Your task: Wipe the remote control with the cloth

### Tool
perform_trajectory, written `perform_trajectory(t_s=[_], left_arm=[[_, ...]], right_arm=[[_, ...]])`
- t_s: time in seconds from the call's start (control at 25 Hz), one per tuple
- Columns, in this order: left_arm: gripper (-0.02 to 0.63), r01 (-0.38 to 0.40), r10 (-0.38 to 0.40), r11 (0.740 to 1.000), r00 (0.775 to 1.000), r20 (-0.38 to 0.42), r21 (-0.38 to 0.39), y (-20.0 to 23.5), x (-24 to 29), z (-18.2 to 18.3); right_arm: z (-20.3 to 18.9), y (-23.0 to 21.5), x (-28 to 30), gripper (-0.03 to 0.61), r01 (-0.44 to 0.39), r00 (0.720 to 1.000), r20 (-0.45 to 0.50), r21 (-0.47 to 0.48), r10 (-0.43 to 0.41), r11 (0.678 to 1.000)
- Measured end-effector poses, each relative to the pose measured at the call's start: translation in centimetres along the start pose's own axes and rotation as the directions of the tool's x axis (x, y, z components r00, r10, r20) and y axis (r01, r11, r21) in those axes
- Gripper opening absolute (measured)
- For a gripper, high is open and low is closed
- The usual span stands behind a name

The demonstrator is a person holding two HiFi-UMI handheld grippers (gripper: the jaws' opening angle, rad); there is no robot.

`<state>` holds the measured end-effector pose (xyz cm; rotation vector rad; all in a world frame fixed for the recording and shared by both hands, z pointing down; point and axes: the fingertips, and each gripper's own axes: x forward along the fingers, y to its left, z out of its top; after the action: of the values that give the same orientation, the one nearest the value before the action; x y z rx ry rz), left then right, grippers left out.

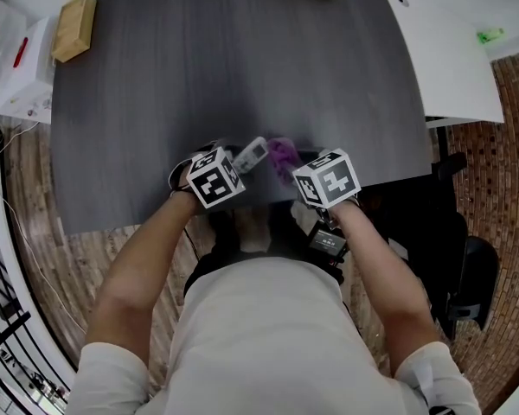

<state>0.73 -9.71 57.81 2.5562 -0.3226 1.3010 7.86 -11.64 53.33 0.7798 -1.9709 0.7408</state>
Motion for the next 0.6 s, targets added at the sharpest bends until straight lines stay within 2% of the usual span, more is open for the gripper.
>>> perform_trajectory(t_s=[0.12, 0.32, 0.44, 0.6], left_arm=[[0.270, -0.073, 0.076, 0.995, 0.997, 0.027, -0.073, 0.9, -0.6, -0.1], [0.279, -0.166, 0.174, 0.972, 0.984, 0.039, -0.168, 2.1, -1.7, 0.1], [0.279, -0.208, 0.215, 0.963, 0.976, 0.025, -0.173, 1.8, -1.5, 0.3], [0.278, -0.234, 0.233, 0.963, 0.972, -0.020, -0.136, 1.3, -0.3, 0.3]], right_arm=[[-0.3, 0.4, 0.3, 0.103, -0.008, 1.000, -0.004, 0.008, 0.008, 1.000], [-1.0, 0.3, 0.4, 0.103, -0.007, 1.000, -0.006, 0.027, 0.007, 1.000], [-0.9, 0.4, 0.4, 0.103, -0.007, 1.000, 0.002, 0.033, 0.007, 0.999], [-0.7, 0.3, 0.3, 0.103, -0.002, 1.000, 0.009, 0.039, 0.002, 0.999]])
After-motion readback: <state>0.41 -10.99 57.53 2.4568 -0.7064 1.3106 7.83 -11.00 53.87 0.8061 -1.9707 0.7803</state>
